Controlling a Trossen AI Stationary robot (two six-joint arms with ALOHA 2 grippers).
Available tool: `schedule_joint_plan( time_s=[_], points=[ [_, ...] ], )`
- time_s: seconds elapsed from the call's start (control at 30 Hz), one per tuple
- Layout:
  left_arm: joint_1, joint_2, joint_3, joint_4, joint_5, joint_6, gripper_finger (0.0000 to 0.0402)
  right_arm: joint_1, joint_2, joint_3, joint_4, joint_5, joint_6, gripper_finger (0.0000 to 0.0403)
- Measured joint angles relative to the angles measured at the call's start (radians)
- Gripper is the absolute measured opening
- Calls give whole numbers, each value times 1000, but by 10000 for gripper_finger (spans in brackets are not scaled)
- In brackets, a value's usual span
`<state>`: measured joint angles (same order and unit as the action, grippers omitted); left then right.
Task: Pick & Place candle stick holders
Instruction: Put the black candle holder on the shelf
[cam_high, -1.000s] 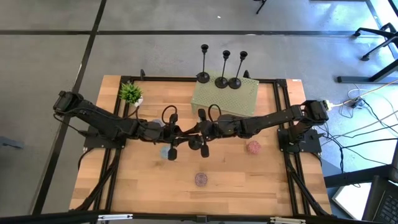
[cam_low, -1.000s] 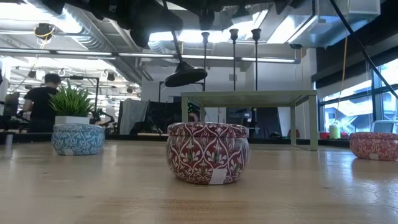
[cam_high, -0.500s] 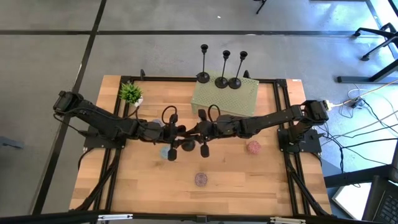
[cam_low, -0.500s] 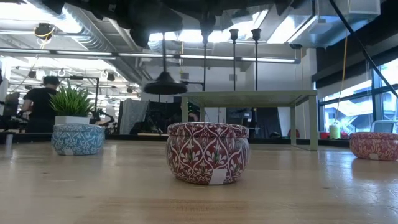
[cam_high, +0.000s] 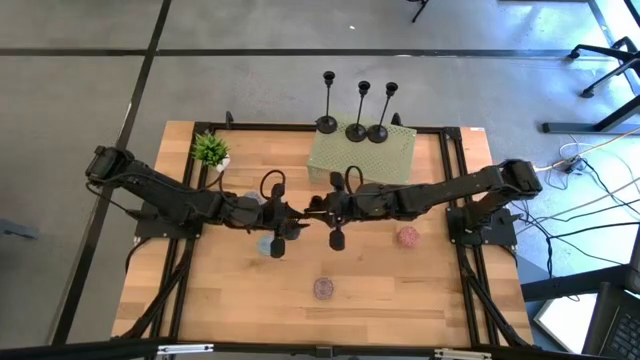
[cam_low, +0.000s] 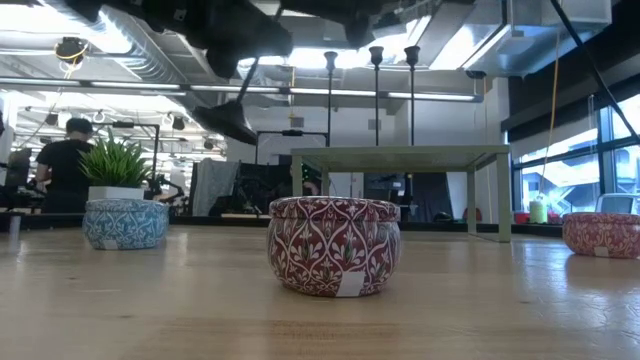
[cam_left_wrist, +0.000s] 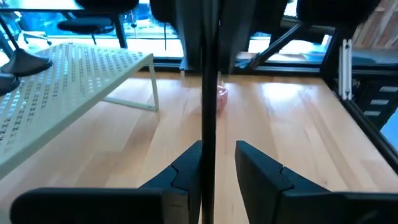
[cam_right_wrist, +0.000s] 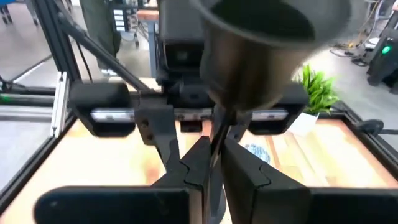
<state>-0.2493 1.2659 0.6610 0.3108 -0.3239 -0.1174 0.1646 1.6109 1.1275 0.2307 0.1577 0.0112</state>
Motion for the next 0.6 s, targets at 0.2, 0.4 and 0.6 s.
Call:
schedule_joint_plan(
  time_s=[0.2, 0.4, 0.6],
  points=[
    [0, 0, 0, -4, -7, 0, 86, 15, -24, 0, -48, 51, 5, 38],
    [0, 1, 0, -8, -12, -1, 86, 22, -24, 0, -122, 74, 7, 38],
    [0, 1, 0, -6, -11, 0, 87, 23, -24, 0, -127, 74, 12, 38]
  ],
)
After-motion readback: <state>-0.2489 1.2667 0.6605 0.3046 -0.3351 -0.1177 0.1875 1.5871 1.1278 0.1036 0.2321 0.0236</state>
